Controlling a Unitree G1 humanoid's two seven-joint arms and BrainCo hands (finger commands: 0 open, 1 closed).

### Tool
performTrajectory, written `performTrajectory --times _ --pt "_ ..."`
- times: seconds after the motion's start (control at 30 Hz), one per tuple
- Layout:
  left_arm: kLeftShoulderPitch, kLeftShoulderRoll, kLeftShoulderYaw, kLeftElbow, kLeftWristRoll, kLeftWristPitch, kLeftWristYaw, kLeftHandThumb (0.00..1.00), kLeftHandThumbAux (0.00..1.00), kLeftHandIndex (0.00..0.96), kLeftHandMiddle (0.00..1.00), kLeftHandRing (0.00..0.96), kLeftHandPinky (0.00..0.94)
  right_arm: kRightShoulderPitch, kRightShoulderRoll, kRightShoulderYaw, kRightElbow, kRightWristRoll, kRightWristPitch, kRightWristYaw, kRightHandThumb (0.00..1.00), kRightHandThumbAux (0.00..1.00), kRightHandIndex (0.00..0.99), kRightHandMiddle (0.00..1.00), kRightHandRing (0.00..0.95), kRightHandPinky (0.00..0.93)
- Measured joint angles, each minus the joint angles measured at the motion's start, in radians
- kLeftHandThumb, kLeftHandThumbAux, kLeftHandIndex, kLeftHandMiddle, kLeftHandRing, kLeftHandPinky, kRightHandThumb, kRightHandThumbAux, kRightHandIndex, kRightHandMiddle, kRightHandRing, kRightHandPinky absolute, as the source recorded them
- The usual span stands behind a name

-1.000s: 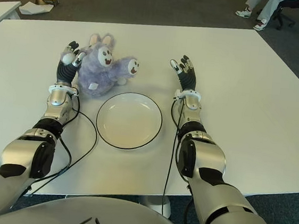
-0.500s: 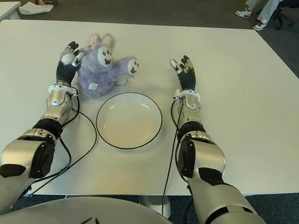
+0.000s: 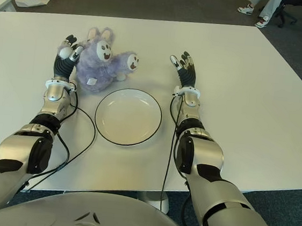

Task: Put the doll into the plate.

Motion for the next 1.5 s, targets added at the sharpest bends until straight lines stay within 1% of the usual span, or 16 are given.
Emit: performTrajectory --times 0.33,0.57,0.8,1.5 --pt "0.0 -0.001 0.001 -0.002 -0.004 0.0 0.0 0.0 0.485 0.0 0.081 0.075 0.074 0.0 0.001 0.0 0.0 0.0 0.0 0.0 0.107 0.58 0.016 0.05 0.048 0.063" --pt "0.002 -0.002 0.004 -0.006 -0.005 0.0 0.0 0.0 0.487 0.0 0.095 0.092 0.096 -0.001 0.001 -0.003 -0.001 0.002 0.003 0.001 0.11 0.572 0.019 0.055 0.055 0.079" --pt "0.005 -0.006 0.012 -0.015 -0.009 0.0 0.0 0.0 0.487 0.0 0.115 0.116 0.125 -0.001 0.003 -0.006 -0.002 0.004 0.003 0.001 0.105 0.567 0.022 0.056 0.057 0.072" --pt "0.006 -0.01 0.028 -0.019 -0.013 0.0 0.0 0.0 0.478 0.0 0.107 0.108 0.106 0.001 0.009 -0.014 -0.008 0.016 0.002 0.007 0.102 0.559 0.025 0.063 0.058 0.066"
